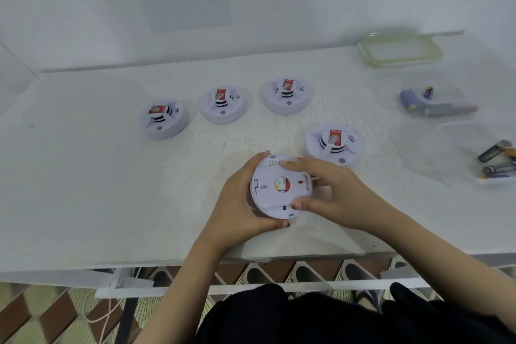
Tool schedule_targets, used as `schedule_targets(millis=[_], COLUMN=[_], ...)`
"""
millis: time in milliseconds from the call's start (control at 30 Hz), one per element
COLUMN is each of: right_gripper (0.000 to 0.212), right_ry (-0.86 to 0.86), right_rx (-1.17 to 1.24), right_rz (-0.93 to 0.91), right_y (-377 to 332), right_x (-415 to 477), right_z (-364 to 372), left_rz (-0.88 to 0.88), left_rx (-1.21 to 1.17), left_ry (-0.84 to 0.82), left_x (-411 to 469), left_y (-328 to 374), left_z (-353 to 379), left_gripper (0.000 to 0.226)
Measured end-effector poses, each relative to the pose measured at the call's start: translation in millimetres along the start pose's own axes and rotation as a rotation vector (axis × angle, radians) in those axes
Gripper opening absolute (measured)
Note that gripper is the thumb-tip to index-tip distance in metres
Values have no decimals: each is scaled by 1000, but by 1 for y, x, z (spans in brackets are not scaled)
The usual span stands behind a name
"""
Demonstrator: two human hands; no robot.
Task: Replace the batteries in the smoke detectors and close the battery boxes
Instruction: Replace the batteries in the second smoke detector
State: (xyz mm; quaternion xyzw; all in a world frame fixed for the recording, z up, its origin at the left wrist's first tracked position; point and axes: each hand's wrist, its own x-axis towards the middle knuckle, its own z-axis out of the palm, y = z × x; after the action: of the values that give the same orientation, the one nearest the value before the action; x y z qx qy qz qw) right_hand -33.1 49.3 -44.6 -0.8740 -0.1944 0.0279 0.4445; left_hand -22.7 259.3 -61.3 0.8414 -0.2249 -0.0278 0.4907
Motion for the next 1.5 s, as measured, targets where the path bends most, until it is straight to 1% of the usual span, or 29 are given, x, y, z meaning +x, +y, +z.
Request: schedule_targets(millis=[167, 300, 467, 733, 933, 1100, 1267, 1500], right_gripper=[57, 56, 58, 63, 66, 65, 64, 65], right_ry=[124, 172, 170, 162, 164, 180, 198, 277], right_rx=[103, 73, -87, -223, -261, -298, -297, -256], right_rz=[34, 29, -7, -75, -102, -118, -86, -34], right_y=[-4, -9, -12, -7, -2, -4, -7, -11], right_x=[-2, -5, -5, -3, -4, 0, 2, 1], right_z=[6, 10, 13, 13, 10, 12, 15, 24], left_rz=[37, 47, 64, 84, 86, 97, 99, 9], left_rx=[18, 25, 40, 46, 34, 48, 45, 26], left_ry=[30, 54, 67, 86, 65, 108, 140, 151], left_x=[-1, -1, -1, 0, 2, 1, 2, -1], left_y=[4, 5, 3, 2, 3, 3, 4, -2], left_z=[0, 1, 2, 2, 1, 2, 4, 8], left_gripper=[95, 93, 93, 91, 90, 90, 88, 82])
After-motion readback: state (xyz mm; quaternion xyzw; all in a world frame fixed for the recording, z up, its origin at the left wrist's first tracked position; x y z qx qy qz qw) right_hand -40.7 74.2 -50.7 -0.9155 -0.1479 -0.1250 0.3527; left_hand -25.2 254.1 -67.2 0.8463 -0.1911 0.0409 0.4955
